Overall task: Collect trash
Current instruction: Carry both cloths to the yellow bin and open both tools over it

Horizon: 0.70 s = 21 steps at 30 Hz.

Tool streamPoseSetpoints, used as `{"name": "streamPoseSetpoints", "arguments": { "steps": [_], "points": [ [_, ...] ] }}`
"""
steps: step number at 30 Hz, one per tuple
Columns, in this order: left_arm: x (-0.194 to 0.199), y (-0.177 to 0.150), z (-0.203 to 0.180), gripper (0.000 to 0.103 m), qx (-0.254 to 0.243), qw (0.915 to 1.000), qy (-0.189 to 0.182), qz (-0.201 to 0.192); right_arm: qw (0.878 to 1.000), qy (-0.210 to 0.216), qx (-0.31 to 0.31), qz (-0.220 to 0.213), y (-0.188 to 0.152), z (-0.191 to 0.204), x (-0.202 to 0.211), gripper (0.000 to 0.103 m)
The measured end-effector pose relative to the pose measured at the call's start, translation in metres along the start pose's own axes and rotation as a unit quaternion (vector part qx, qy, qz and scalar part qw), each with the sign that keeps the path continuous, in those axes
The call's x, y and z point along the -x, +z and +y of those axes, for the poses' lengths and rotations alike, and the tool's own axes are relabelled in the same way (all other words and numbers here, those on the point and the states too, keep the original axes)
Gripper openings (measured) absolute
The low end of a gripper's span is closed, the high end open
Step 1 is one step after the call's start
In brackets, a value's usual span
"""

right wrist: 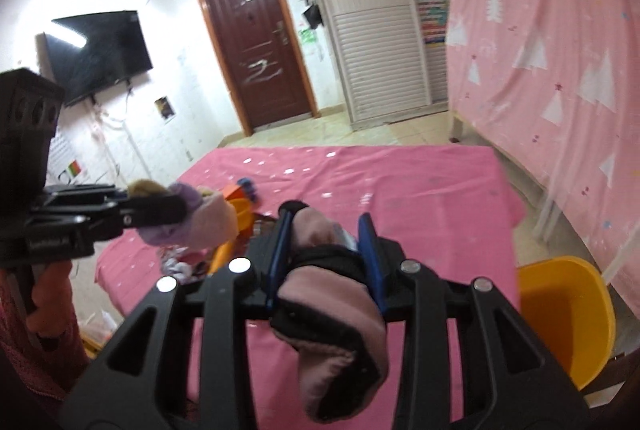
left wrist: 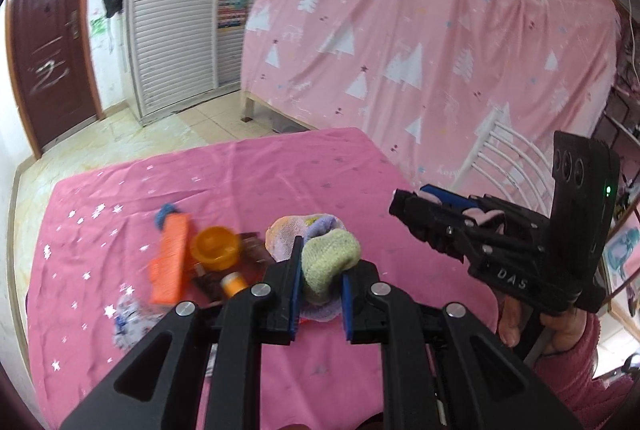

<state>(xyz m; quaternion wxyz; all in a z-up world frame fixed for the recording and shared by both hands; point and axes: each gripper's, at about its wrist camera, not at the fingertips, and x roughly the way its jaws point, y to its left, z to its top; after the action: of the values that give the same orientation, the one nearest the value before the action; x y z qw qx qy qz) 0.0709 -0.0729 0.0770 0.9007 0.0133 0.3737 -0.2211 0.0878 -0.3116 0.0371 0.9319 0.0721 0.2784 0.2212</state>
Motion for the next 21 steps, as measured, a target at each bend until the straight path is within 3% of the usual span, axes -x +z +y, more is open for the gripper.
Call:
{"name": "streamPoseSetpoints", "arguments": {
  "steps": [21],
  "points": [
    [-0.069, 0.044, -0.1, 0.009, -0.068, 0.9954, -0.057, 0.037, 0.99, -0.083, -0.101, -0.055, -0.008, -0.109, 0.049, 0.033]
  ]
}}
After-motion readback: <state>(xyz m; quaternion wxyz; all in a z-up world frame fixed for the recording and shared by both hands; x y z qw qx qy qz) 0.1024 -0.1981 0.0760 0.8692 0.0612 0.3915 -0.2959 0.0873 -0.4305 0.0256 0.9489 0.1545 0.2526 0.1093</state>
